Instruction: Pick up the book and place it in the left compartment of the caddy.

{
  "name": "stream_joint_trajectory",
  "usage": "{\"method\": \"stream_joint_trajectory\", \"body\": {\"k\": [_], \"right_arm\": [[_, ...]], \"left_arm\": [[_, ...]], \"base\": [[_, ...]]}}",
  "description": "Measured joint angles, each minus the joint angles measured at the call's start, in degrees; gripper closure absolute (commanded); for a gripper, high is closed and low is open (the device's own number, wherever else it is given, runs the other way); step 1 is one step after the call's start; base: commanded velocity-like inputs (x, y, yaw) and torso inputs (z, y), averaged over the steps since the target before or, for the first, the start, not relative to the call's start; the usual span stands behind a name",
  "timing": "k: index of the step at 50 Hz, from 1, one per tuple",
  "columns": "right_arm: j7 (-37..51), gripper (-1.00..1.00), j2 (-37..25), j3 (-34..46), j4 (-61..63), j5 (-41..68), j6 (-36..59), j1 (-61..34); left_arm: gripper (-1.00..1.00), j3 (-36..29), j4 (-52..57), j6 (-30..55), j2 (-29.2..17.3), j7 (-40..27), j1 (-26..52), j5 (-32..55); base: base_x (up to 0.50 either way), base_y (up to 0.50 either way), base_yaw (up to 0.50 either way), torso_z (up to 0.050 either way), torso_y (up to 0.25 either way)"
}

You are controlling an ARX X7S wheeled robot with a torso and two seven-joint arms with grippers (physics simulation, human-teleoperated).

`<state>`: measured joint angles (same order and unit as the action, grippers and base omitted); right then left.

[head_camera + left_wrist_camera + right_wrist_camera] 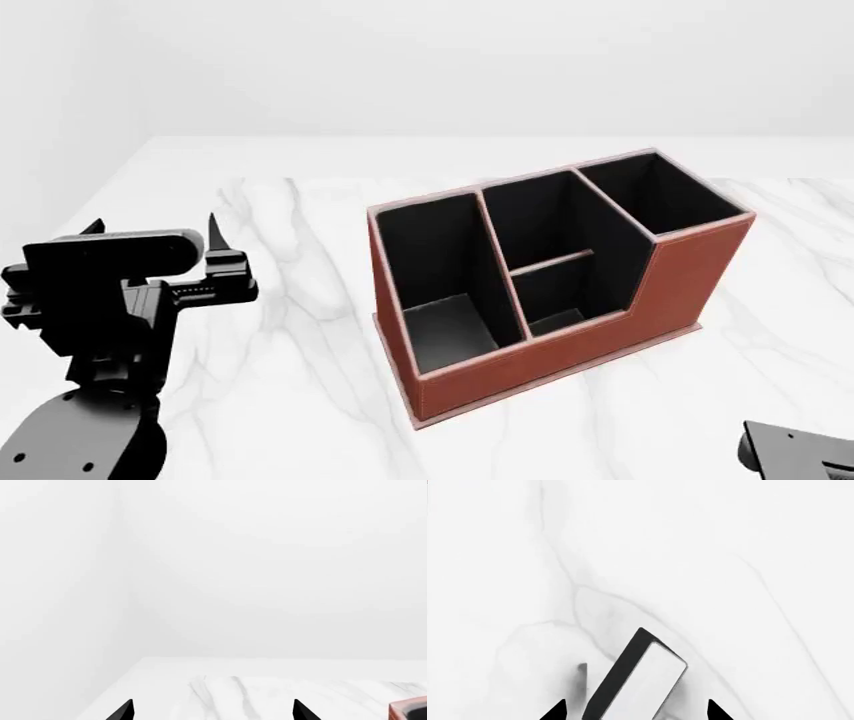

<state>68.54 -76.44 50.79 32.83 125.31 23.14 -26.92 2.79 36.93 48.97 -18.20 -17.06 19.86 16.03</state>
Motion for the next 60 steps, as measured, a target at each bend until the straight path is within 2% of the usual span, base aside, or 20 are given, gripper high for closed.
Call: {"method": "stream_joint_trajectory", "body": {"k": [24, 25, 47, 53, 60], "right_arm": [[-5.9, -1.0, 4.9, 2.4, -7.5, -2.3, 0.7, 2.5], [-6.2, 1.0, 5.1, 2.5, -7.9, -2.4, 0.7, 2.5], [-5.3, 1.0, 7.5, 3.4, -7.7, -7.4, 4.9, 0.4], [-4.2, 1.0, 7.9, 1.7, -6.0, -9.6, 13.5, -8.6], [-3.4, 1.0, 10.5, 0.9, -7.0, -4.8, 27.9, -24.3]], "left_arm": [[-1.0, 0.4, 0.7, 0.3, -0.5, -0.6, -0.6, 0.5], [-1.0, 0.5, 0.8, 0.4, -0.5, -0.6, -0.6, 0.6], [-1.0, 1.2, 2.0, 0.8, -1.0, -1.3, -1.4, 1.0], [-1.0, 1.0, 1.7, 0.6, -1.0, -1.4, -1.5, 1.0], [-1.0, 0.5, 1.2, 0.1, -0.9, -1.5, -1.4, 1.0]], "base": [[0.0, 0.0, 0.0, 0.0, 0.0], [0.0, 0.0, 0.0, 0.0, 0.0], [0.0, 0.0, 0.0, 0.0, 0.0], [0.0, 0.0, 0.0, 0.0, 0.0], [0.0, 0.0, 0.0, 0.0, 0.0]]}}
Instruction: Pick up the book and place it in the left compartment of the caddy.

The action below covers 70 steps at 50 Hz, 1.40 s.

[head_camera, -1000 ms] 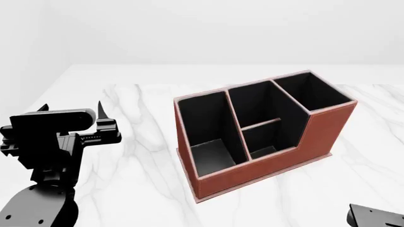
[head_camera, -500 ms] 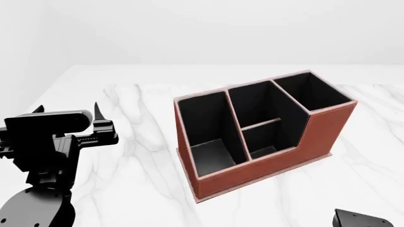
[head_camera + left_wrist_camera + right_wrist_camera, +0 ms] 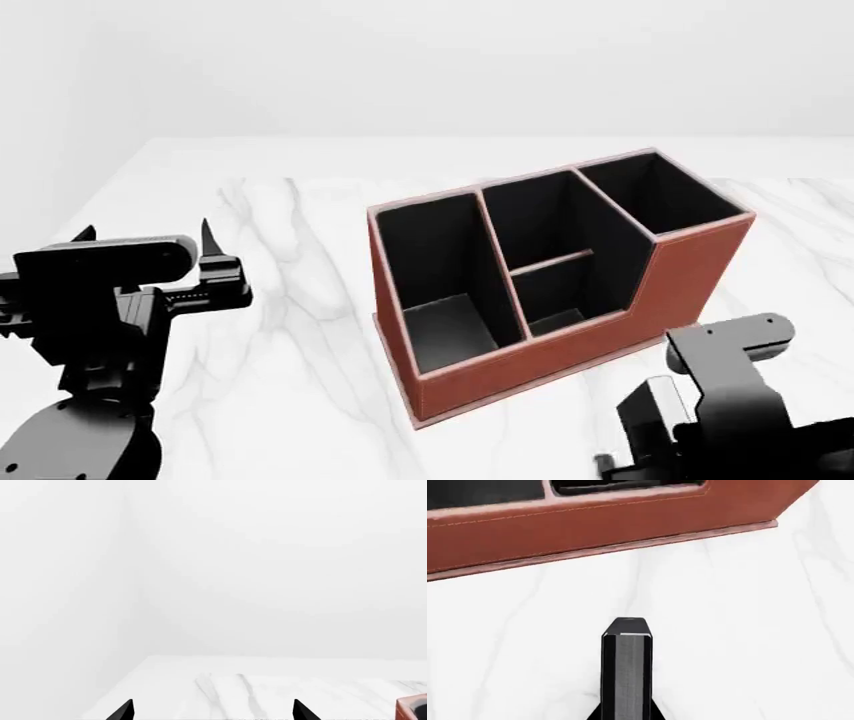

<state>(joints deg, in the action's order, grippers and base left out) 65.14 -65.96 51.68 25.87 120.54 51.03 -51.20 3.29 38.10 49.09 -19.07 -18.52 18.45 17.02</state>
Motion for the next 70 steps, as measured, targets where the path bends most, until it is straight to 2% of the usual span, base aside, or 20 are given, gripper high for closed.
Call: {"method": "stream_joint_trajectory", "body": {"k": [10, 17, 26, 36, 46, 55, 61, 70], "right_arm": [[1.3, 1.0, 7.2, 0.1, -5.9, 8.8, 11.5, -18.4], [-1.5, 1.0, 15.6, 0.6, -14.6, 10.4, 17.1, -28.2], [-10.2, 1.0, 27.4, 1.3, -29.6, 3.7, 24.9, -39.5], [-27.7, 1.0, 40.1, 5.1, -46.9, -11.7, 29.4, -49.4], [-49.0, 1.0, 52.7, 14.7, -66.2, -28.2, 28.3, -55.6], [-60.8, 1.0, 59.6, 21.1, -77.2, -36.8, 26.6, -57.7], [-64.8, 1.0, 62.5, 25.1, -82.3, -38.7, 24.9, -57.8], [-65.6, 1.0, 64.5, 31.3, -85.7, -35.8, 22.6, -56.5]], "left_arm": [[-1.0, -0.4, -0.5, -0.2, 0.0, -0.1, 0.2, 0.1], [-1.0, -0.8, -0.8, -0.3, 0.0, -0.2, 0.5, 0.1], [-1.0, -1.1, -1.0, -0.3, -0.1, -0.3, 0.9, 0.2], [-1.0, -1.3, -1.2, -0.5, -0.1, -0.4, 1.0, 0.4], [-1.0, -1.3, -1.4, -0.5, -0.2, -0.5, 1.0, 0.6], [-1.0, -1.3, -1.7, -0.8, -0.3, -0.6, 1.1, 0.8], [-1.0, -1.4, -2.0, -1.0, -0.3, -0.6, 1.2, 0.8], [-1.0, -1.4, -2.3, -1.3, -0.3, -0.7, 1.1, 1.0]], "base": [[0.0, 0.0, 0.0, 0.0, 0.001], [0.0, 0.0, 0.0, 0.0, 0.001], [0.0, 0.0, 0.0, 0.0, 0.001], [0.0, 0.0, 0.0, 0.0, 0.001], [0.0, 0.0, 0.0, 0.0, 0.001], [0.0, 0.0, 0.0, 0.0, 0.001], [0.0, 0.0, 0.0, 0.0, 0.0], [0.0, 0.0, 0.0, 0.0, 0.001]]}}
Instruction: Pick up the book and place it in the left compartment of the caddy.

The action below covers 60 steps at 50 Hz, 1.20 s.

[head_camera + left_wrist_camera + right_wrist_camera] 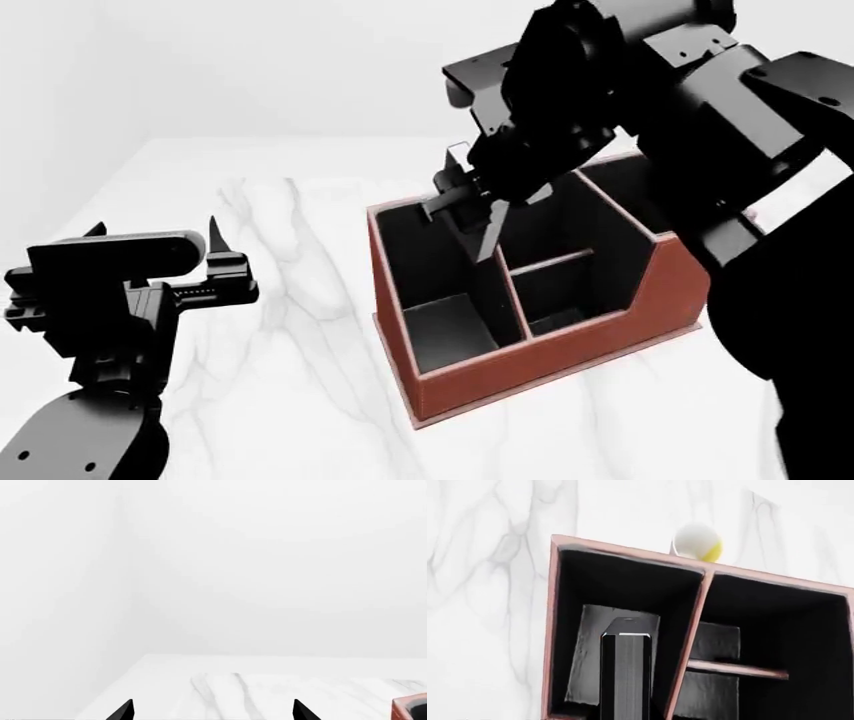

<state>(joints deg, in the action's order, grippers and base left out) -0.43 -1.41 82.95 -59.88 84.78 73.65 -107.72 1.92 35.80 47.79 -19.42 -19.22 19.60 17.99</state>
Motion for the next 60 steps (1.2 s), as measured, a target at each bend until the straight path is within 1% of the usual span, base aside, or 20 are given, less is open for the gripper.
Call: {"method": "stream_joint_trajectory", "body": {"k": [10, 22, 35, 60], "right_arm": [[-0.5, 1.0, 0.9, 4.4, -1.2, 3.9, -2.2, 2.1], [0.1, 1.0, 1.3, 6.8, -1.6, 6.8, -4.7, 5.0], [2.8, 1.0, 1.4, 8.0, -0.6, 8.9, -7.0, 8.7], [3.5, 1.0, 1.4, 8.1, -1.3, 6.8, -11.2, 14.8]], "left_arm": [[-1.0, 0.0, -0.3, -0.4, 0.0, -0.1, -0.2, 0.1], [-1.0, -0.1, -0.6, -0.7, -0.1, -0.2, -0.3, 0.3], [-1.0, 0.0, -0.7, -0.9, -0.3, -0.4, -0.4, 0.5], [-1.0, -0.2, -1.3, -1.9, -0.4, -0.6, -1.0, 0.8]], "base": [[0.0, 0.0, 0.0, 0.0, 0.001], [0.0, 0.0, 0.0, 0.0, 0.001], [0.0, 0.0, 0.0, 0.001, 0.002], [0.0, 0.0, 0.0, 0.0, 0.001]]}}
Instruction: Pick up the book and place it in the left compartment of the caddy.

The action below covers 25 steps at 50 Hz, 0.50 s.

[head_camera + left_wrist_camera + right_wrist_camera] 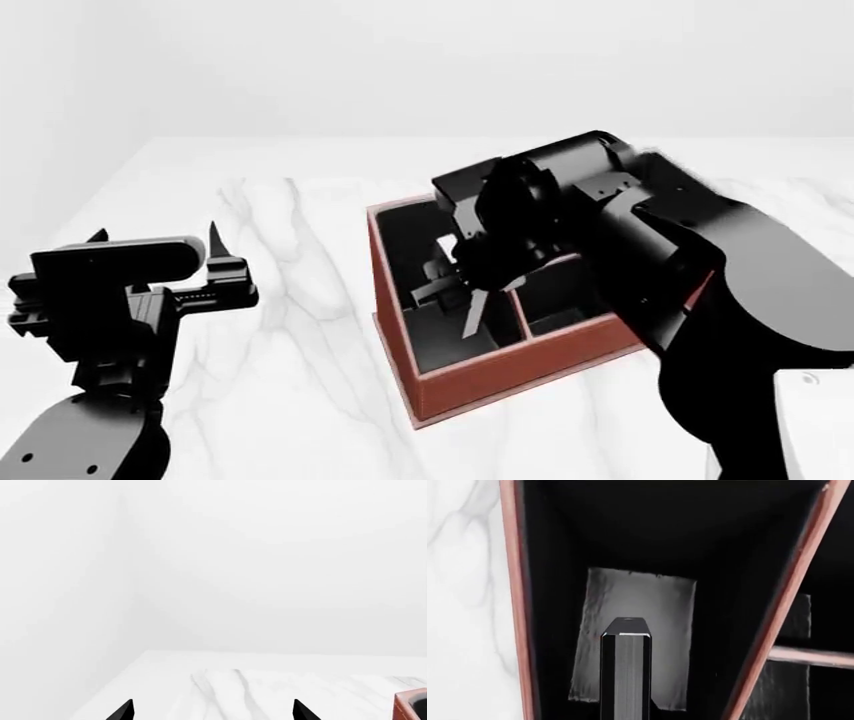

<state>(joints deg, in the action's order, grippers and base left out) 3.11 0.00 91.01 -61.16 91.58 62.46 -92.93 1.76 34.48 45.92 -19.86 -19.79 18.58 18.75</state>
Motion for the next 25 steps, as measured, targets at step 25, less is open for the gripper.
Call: {"method": "stream_joint_trajectory", "body": {"k": [25], "right_arm": [[0.9, 1.0, 0.0, 0.0, -1.6, -0.9, -4.3, 3.9]], "left_arm": [[-1.0, -0.1, -0.6, -0.7, -0.2, -0.2, -0.3, 0.3]], "base": [[0.0, 0.0, 0.0, 0.0, 0.001]]}}
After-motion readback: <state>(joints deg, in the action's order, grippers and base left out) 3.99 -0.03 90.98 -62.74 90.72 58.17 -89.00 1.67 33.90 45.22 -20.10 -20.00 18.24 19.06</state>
